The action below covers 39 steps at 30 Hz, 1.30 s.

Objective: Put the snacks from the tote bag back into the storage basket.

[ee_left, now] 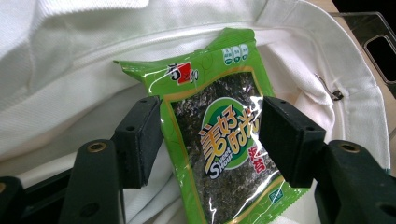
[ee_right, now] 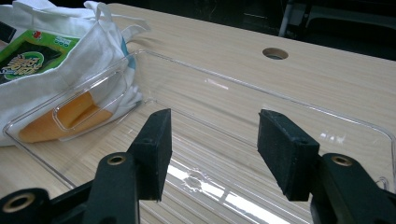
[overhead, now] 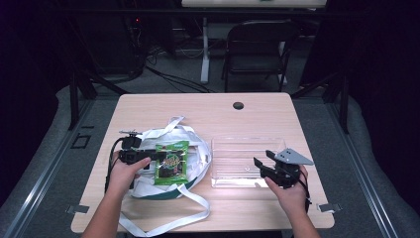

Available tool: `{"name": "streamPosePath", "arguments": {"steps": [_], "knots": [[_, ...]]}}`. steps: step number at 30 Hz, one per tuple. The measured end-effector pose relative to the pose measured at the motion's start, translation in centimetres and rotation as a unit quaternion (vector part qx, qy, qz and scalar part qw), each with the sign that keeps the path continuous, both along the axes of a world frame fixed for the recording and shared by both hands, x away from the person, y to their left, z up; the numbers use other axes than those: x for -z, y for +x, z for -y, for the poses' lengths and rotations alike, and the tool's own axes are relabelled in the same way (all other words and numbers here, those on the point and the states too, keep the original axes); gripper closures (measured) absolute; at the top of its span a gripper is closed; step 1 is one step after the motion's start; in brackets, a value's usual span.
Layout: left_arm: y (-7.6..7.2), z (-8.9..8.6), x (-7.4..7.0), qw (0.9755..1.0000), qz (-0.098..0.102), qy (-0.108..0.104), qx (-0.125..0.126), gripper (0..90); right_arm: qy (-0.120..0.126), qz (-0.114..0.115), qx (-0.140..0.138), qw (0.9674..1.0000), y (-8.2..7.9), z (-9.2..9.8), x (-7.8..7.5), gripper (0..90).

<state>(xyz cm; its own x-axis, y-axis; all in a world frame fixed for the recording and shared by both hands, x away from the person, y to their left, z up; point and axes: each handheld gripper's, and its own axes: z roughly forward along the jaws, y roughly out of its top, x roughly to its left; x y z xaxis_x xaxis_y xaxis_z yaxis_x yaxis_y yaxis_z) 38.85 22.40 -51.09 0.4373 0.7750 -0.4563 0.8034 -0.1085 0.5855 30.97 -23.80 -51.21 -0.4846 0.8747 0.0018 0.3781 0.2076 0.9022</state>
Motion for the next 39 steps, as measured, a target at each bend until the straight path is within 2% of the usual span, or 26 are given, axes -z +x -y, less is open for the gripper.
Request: {"name": "streamPosePath", "arguments": {"steps": [14,19,25,29,39], "knots": [[0.2,0.0,0.6,0.9997,-0.022,0.008,-0.007,35.6,0.000,-0.002,-0.004,1.0000,0.0,-0.1,0.1,45.0],[0.4,0.0,1.2,0.9992,-0.038,0.010,-0.011,35.0,-0.001,-0.004,-0.005,1.0000,0.0,-0.1,0.1,45.0],[0.5,0.5,1.9,0.9987,-0.049,0.011,-0.003,35.1,-0.003,-0.005,-0.007,1.0000,0.0,-0.2,0.1,45.0],[0.7,0.9,2.4,0.9981,-0.062,0.004,0.005,35.1,-0.002,-0.005,-0.006,1.0000,0.0,-0.2,0.1,45.0],[0.8,1.1,3.0,0.9969,-0.077,-0.008,0.012,35.1,-0.003,-0.006,-0.007,1.0000,0.0,-0.2,0.1,44.9]]}}
